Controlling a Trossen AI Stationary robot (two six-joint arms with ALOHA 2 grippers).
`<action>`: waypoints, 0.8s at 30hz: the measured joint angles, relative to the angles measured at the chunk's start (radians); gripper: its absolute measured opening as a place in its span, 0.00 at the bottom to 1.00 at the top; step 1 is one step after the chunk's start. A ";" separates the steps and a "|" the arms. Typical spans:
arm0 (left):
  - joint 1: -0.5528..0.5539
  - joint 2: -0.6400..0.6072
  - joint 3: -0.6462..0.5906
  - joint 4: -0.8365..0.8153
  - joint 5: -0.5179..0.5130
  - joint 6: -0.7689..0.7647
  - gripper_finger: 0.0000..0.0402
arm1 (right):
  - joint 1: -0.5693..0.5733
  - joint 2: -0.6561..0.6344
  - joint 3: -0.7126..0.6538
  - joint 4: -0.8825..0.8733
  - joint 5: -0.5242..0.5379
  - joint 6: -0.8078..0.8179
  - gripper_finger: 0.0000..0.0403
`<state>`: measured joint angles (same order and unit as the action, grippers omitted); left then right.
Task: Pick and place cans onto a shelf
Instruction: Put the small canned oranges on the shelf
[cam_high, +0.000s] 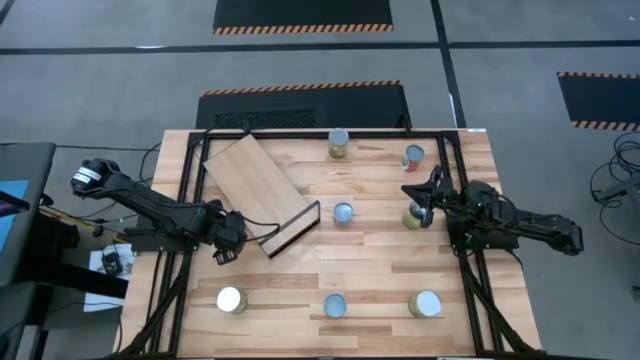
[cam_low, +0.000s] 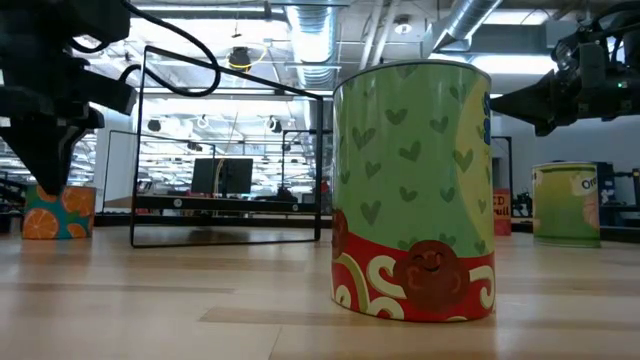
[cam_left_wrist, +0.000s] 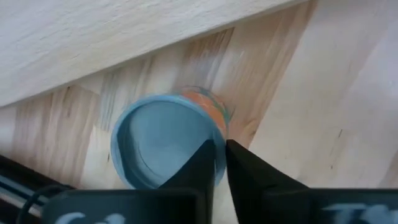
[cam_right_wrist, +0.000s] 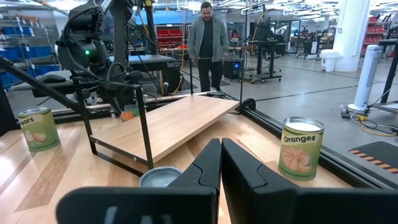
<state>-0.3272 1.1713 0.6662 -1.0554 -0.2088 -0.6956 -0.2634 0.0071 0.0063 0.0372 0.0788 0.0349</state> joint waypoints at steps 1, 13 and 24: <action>0.005 0.000 0.010 -0.011 0.008 -0.002 0.02 | 0.000 0.000 0.000 0.000 0.000 0.000 0.09; 0.086 -0.113 0.233 -0.249 0.002 -0.019 0.01 | 0.000 0.000 0.000 0.000 0.000 0.000 0.09; 0.592 -0.077 0.469 -0.261 -0.065 0.359 0.01 | 0.000 0.000 0.000 0.000 0.000 0.000 0.09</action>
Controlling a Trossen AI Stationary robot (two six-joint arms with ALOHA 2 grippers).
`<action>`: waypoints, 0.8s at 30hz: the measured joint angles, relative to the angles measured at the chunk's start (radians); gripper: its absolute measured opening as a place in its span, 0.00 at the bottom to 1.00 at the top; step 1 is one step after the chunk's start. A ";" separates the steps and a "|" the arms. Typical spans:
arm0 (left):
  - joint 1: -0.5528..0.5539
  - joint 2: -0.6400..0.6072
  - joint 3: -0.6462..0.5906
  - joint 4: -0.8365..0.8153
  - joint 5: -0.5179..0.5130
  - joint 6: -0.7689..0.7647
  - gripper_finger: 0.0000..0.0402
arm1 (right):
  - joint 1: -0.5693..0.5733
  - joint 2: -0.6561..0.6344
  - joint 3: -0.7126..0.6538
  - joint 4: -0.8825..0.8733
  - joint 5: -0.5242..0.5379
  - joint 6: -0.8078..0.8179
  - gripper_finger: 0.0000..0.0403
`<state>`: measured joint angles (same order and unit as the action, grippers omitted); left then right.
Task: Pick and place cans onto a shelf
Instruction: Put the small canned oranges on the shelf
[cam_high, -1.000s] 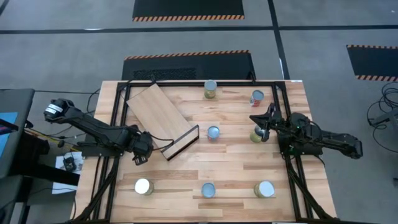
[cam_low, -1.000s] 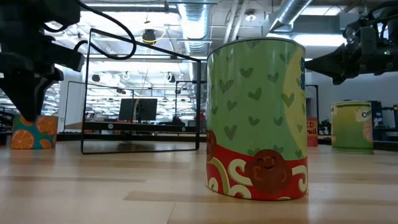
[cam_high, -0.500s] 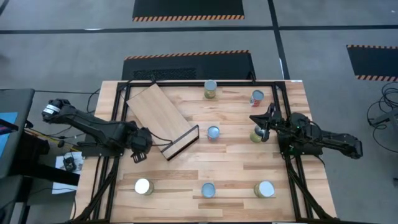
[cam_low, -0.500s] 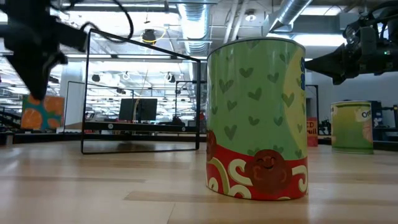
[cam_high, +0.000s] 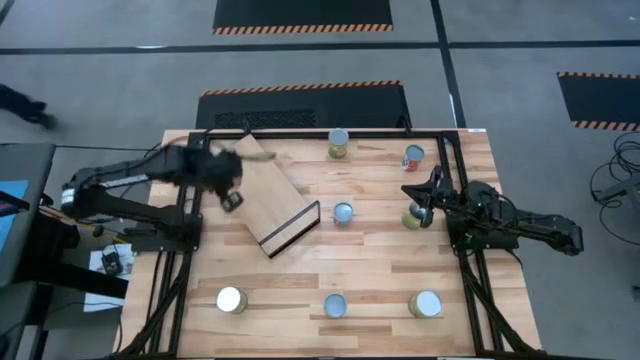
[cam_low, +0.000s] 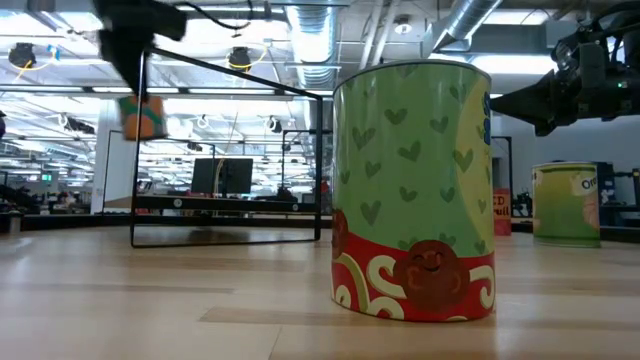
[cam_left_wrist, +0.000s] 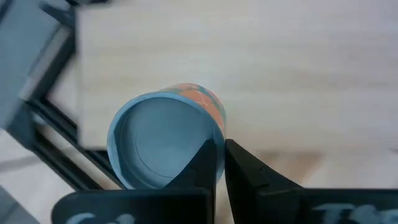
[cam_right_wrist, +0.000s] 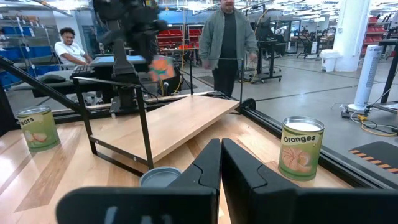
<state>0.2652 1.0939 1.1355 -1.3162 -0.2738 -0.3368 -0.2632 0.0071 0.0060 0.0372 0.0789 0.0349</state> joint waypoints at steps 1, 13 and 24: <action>0.060 0.021 0.013 0.018 0.007 0.056 0.01 | 0.000 0.000 0.000 0.000 0.000 0.000 0.09; 0.408 0.331 0.091 0.233 0.120 0.334 0.01 | 0.000 0.000 0.000 0.000 0.000 0.000 0.09; 0.493 0.580 0.233 0.291 0.137 0.420 0.01 | 0.000 0.000 0.000 0.000 0.000 0.000 0.09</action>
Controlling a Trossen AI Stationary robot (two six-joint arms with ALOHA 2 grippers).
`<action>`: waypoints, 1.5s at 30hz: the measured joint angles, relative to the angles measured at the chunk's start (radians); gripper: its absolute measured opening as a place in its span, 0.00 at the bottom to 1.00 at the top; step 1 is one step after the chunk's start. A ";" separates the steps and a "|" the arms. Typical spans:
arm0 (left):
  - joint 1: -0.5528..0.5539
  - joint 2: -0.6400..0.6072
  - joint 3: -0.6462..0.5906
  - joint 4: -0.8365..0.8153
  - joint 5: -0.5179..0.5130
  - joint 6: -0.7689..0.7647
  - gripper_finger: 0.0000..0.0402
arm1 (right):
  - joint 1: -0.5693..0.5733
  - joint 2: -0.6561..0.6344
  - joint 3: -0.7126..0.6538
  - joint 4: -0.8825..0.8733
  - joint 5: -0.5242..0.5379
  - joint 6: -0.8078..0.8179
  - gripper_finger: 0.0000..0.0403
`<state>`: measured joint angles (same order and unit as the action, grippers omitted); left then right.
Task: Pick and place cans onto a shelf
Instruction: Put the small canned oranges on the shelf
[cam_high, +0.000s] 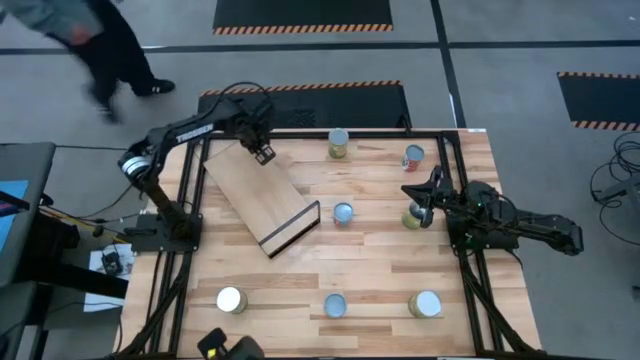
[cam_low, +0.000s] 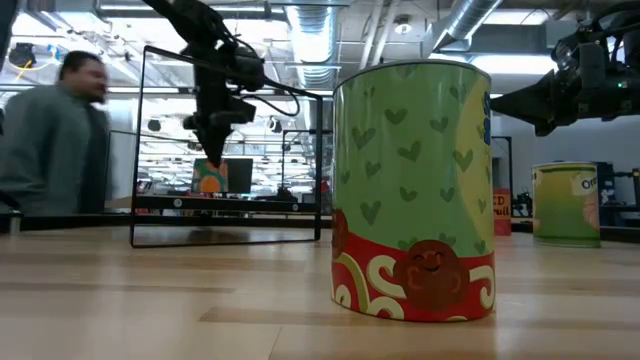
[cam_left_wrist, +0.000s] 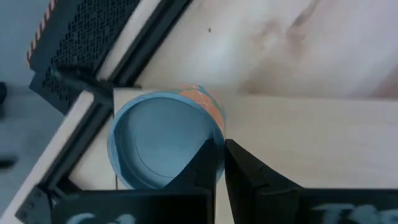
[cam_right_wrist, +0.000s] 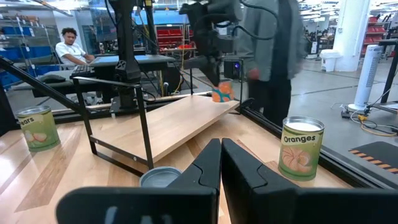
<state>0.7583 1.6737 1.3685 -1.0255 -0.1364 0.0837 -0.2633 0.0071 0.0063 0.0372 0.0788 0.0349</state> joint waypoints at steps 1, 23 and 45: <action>0.005 0.011 0.009 -0.006 0.000 0.002 0.01 | 0.000 0.000 0.000 0.000 0.000 0.000 0.09; 0.054 0.031 0.004 -0.043 0.053 -0.018 0.01 | 0.000 0.000 0.000 0.000 0.000 0.000 0.09; 0.048 0.028 -0.046 0.006 0.073 -0.045 0.10 | 0.000 0.000 0.000 0.000 0.000 0.000 0.09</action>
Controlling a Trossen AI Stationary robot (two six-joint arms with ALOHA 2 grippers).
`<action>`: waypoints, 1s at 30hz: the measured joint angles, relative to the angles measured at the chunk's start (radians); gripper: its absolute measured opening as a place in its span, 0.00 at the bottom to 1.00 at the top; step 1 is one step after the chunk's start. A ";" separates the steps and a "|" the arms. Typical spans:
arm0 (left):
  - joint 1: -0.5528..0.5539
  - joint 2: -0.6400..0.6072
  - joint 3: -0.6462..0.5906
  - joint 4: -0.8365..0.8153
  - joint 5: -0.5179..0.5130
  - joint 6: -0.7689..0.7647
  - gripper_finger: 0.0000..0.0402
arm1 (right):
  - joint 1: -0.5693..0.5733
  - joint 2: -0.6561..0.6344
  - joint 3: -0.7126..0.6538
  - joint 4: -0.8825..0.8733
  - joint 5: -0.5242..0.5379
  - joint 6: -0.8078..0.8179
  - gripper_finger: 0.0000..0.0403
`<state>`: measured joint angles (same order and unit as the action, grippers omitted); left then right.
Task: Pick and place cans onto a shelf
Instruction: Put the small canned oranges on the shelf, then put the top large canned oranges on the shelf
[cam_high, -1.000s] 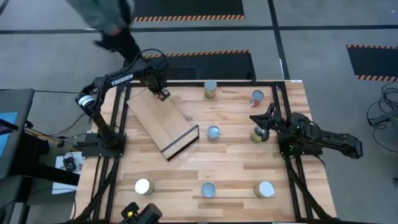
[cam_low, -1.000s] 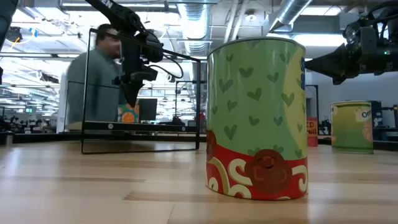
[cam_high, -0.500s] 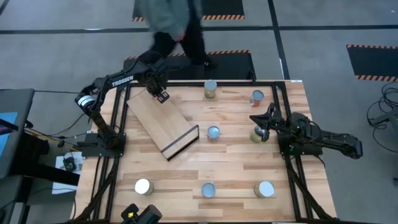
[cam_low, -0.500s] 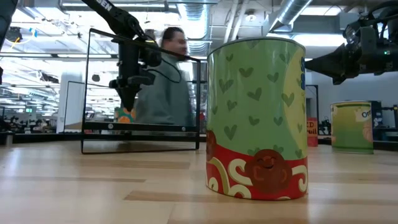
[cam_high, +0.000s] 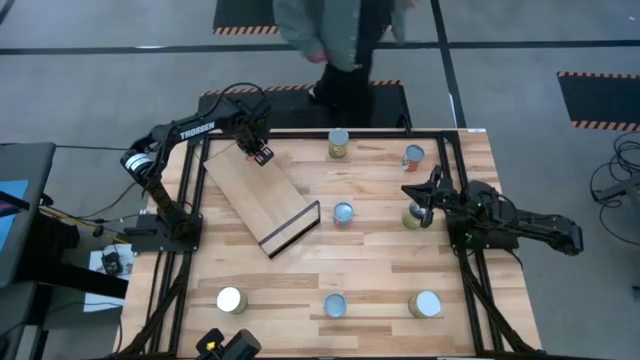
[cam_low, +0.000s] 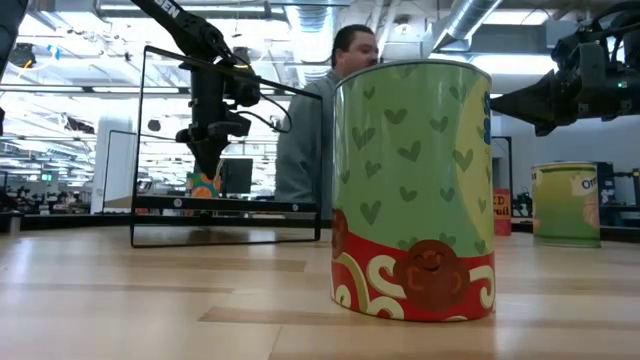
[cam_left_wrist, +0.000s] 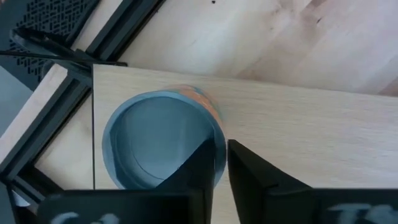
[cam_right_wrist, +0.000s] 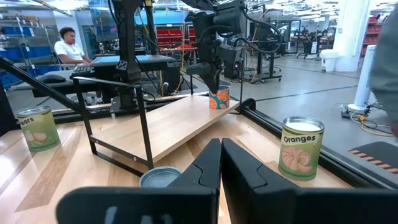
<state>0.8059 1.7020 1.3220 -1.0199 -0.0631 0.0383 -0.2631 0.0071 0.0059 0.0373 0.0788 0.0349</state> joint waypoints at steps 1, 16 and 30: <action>0.000 0.000 0.000 0.000 0.001 0.000 0.12 | 0.000 0.000 0.000 0.000 0.000 0.000 0.09; -0.031 -0.024 0.095 -0.074 -0.023 0.031 0.27 | 0.000 0.000 0.000 0.000 0.000 0.000 0.09; -0.249 -0.477 -0.200 0.341 -0.103 -0.018 0.03 | 0.000 0.000 0.000 0.000 0.000 0.000 0.09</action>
<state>0.5566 1.2252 1.1222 -0.6787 -0.1662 0.0200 -0.2633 0.0072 0.0060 0.0373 0.0788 0.0349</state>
